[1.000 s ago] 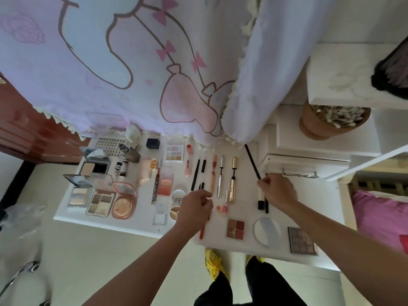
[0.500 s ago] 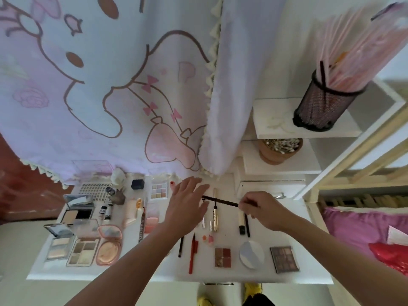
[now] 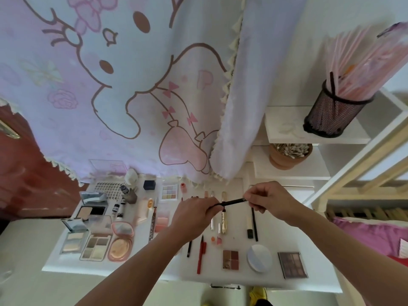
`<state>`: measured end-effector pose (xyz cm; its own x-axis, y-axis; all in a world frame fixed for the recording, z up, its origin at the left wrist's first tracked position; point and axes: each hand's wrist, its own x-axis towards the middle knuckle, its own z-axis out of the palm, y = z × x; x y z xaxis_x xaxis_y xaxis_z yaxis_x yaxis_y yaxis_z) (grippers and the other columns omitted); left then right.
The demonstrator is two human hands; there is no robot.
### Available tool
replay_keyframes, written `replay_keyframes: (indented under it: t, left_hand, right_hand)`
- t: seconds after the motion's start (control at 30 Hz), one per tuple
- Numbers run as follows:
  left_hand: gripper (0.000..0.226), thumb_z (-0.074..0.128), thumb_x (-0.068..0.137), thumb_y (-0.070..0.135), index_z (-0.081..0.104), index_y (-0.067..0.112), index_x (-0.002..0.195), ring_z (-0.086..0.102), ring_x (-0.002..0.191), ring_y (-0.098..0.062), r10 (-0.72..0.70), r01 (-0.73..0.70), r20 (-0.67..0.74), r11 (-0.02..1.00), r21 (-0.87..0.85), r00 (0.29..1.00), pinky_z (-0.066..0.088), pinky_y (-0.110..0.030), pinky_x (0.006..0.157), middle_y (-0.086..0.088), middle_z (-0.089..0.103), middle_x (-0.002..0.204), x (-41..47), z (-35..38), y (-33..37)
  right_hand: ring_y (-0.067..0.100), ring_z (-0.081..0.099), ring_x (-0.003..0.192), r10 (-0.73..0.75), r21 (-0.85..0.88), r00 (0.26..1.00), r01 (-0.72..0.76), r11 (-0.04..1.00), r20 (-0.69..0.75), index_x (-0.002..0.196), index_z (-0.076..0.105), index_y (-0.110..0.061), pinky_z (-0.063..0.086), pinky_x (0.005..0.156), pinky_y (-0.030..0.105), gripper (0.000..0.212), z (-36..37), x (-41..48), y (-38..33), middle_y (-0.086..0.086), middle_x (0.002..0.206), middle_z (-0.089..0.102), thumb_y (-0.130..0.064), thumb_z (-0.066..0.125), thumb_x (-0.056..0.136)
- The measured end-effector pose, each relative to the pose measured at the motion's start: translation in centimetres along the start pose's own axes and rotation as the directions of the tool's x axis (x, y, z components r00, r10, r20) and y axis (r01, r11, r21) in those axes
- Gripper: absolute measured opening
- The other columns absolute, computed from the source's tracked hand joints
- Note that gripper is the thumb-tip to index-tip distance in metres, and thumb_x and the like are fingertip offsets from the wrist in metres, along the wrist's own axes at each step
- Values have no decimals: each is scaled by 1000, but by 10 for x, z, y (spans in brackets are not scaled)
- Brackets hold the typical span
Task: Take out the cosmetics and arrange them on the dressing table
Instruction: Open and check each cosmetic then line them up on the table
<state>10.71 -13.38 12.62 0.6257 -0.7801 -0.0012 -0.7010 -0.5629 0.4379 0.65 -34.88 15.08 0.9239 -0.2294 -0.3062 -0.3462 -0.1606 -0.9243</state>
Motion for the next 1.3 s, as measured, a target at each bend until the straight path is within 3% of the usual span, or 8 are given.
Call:
replay_keyframes:
  t: [0.2,0.5,0.63,0.73,0.87,0.93,1.03,1.3]
  left_hand:
    - [29,40,99,47,62,29,93,43,52,-2,-3,2,-25,1000,-14,1000,30,-21,54,14,44,54,-3,-7,-2]
    - [27,44,99,44,66,28,97,54,57,-6,-70,69,-11,994,-84,998,49,-27,64,10,54,57,-7,-16,-11]
    - [24,47,99,36,66,21,98,48,50,-5,-95,97,20,971,-218,995,43,-23,54,7,55,58,-6,-9,-6]
    - [22,48,99,21,67,10,100,42,50,-4,-225,232,80,810,-539,971,37,-22,52,4,51,62,-2,-3,-1]
    - [20,50,97,10,69,5,100,52,62,-12,-392,400,198,547,-735,899,51,-24,61,-3,54,68,6,5,3]
    - [15,56,94,10,70,5,96,53,63,-15,-444,460,239,498,-735,864,52,-28,67,-5,56,70,12,15,3]
    - [9,65,88,11,73,7,87,50,59,-15,-500,540,272,535,-650,822,45,-25,58,-5,57,66,25,37,1]
    - [17,73,80,13,71,-4,78,55,54,-14,-628,703,320,594,-390,709,43,-21,54,-4,59,58,72,106,1]
  right_hand:
    - [10,60,61,43,-108,996,-34,994,82,88,72,-6,43,52,23,15,2,1,-8,3,70,69,-19,66,93]
    - [10,62,64,38,-1,999,-38,999,16,98,73,-5,44,54,23,12,-27,-3,-6,4,71,70,-3,71,86]
    - [12,65,69,96,78,995,-93,993,-30,97,72,-4,43,55,24,10,-30,-6,1,9,82,73,-5,68,88]
    - [16,64,70,165,119,985,-159,980,-49,93,70,-2,42,55,25,8,-29,-8,11,13,85,72,-2,63,89]
    - [15,51,58,283,182,957,-267,946,-66,97,69,1,36,52,25,19,-25,-11,30,8,68,60,-10,54,96]
    - [13,45,54,346,175,934,-327,929,-89,99,69,1,34,51,25,26,-23,-14,44,3,64,52,-17,50,99]
    - [14,43,54,428,215,897,-399,892,-111,101,69,-1,34,51,25,26,-22,-17,64,4,67,49,-14,47,99]
    - [11,59,65,494,136,864,-480,866,-98,97,74,-11,45,59,23,15,-27,-29,100,4,79,68,-14,59,96]
